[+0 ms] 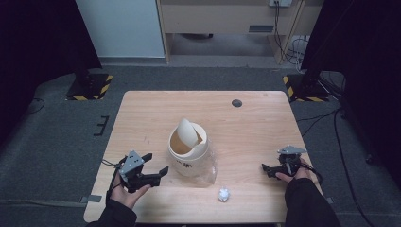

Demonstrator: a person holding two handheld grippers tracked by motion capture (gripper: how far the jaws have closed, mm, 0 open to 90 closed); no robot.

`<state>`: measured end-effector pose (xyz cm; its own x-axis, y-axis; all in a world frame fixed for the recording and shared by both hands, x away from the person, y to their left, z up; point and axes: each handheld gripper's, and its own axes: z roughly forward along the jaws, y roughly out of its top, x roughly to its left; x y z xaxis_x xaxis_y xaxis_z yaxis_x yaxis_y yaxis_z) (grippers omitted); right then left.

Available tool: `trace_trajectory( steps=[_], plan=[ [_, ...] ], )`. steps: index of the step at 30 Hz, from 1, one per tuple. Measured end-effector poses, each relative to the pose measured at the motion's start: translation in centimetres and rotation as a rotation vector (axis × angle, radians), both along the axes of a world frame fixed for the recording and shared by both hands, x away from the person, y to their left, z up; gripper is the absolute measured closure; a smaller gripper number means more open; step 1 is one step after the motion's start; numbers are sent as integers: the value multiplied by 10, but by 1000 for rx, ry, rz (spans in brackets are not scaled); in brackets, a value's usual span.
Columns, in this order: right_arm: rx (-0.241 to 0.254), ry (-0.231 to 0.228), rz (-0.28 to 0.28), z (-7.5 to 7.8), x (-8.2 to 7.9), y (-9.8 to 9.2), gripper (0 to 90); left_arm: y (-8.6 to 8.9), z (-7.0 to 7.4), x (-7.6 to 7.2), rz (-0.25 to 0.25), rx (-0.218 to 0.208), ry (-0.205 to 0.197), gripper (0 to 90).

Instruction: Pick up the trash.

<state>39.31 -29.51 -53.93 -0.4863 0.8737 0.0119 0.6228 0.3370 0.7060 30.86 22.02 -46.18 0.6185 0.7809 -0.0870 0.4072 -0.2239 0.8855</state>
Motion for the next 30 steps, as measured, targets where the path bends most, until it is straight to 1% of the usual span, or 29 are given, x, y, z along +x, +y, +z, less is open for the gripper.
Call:
trace_trajectory(
  steps=[5,9,11,18,24,27,30],
  plan=[
    [0,1,0,0,0,0,6,-15,-1,-5,-58,23,10,177],
    [0,0,0,0,0,0,6,-27,-5,-10,-102,39,30,185],
    [0,1,0,0,0,0,6,-34,-8,-12,-127,53,40,188],
    [0,1,0,0,0,0,7,-51,-16,-15,-182,98,62,225],
    [0,0,0,0,0,0,6,-68,-22,-18,-236,128,75,232],
    [0,0,0,0,0,0,6,-75,-24,-20,-257,136,80,239],
    [-1,0,0,0,0,0,6,-83,-25,-21,-278,132,78,247]
  ],
)
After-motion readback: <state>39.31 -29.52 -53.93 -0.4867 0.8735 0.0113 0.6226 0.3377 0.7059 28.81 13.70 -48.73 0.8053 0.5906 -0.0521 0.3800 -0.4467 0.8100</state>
